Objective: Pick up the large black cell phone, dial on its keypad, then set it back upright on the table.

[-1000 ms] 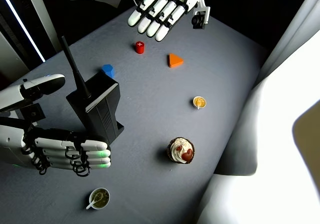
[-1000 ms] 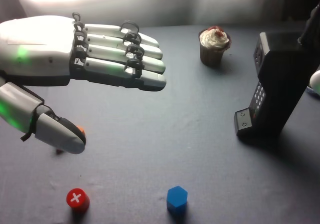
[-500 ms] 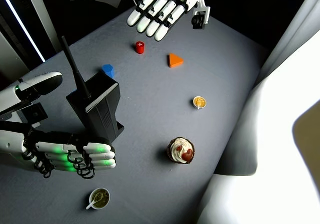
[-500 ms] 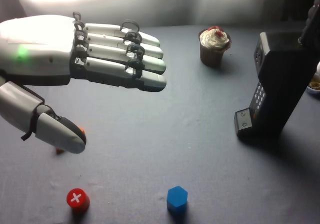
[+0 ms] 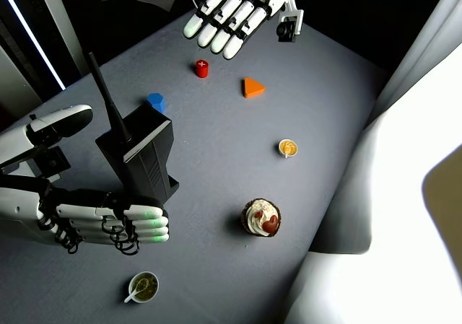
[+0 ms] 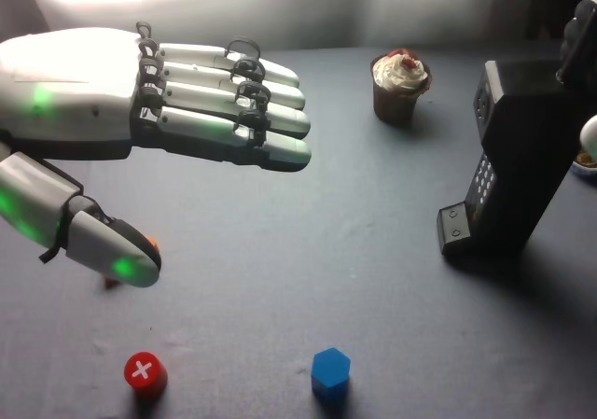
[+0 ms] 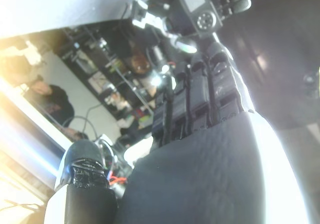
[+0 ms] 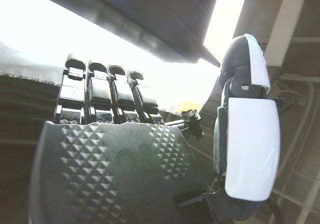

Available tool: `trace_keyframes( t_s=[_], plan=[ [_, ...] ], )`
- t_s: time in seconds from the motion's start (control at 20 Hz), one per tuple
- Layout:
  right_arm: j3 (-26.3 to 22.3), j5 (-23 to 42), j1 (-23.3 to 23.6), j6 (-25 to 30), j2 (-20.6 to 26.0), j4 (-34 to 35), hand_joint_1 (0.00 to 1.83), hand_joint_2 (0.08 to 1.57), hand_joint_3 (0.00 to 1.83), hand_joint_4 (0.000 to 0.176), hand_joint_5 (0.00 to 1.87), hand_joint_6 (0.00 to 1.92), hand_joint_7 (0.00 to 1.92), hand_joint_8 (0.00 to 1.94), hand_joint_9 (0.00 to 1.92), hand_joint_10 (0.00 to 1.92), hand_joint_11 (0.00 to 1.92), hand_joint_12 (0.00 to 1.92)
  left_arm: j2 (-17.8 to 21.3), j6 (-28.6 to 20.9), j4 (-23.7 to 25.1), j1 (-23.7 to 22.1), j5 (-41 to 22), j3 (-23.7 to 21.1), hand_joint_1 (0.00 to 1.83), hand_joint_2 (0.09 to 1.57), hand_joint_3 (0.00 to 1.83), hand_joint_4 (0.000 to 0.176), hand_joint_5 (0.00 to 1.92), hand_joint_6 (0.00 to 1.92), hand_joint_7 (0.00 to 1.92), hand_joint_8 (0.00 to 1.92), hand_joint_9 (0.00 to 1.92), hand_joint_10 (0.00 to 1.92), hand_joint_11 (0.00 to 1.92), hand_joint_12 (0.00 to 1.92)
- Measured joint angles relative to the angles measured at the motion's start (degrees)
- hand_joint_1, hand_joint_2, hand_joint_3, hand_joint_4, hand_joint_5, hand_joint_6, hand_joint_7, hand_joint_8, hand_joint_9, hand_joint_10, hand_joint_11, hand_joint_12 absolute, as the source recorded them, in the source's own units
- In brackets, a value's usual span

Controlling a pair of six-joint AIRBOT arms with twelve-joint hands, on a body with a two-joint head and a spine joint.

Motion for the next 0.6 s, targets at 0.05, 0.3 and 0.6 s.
trace_keyframes(
  t_s=[0.05, 0.3, 0.6],
  plan=[
    [0.0, -0.09, 0.0, 0.0, -0.13, -0.02, 0.86, 0.96, 0.0, 0.0, 0.0, 0.0, 0.0, 0.0, 0.0, 0.0, 0.0, 0.03, 0.0, 0.0, 0.0, 0.0, 0.0, 0.02, 0.0, 1.14, 0.0, 0.032, 0.15, 0.0, 0.14, 0.0, 0.08, 0.0, 0.0, 0.18],
    [0.13, -0.02, 0.0, 0.02, -0.92, -0.7, 1.06, 0.98, 0.0, 0.0, 0.03, 0.01, 0.0, 0.0, 0.0, 0.0, 0.04, 0.05, 0.0, 0.02, 0.0, 0.0, 0.0, 0.02, 0.0, 1.13, 0.0, 0.034, 0.16, 0.0, 0.14, 0.0, 0.08, 0.0, 0.0, 0.18],
    [1.77, 0.0, 0.42, 0.04, -2.14, -0.94, 1.16, 0.97, 0.0, 0.0, 0.15, 0.01, 0.09, 0.0, 0.06, 0.0, 0.0, 0.34, -0.02, 0.0, 0.13, 0.0, 0.0, 0.24, 0.0, 1.13, 0.0, 0.033, 0.18, 0.0, 0.15, 0.0, 0.1, 0.0, 0.0, 0.22]
  ],
)
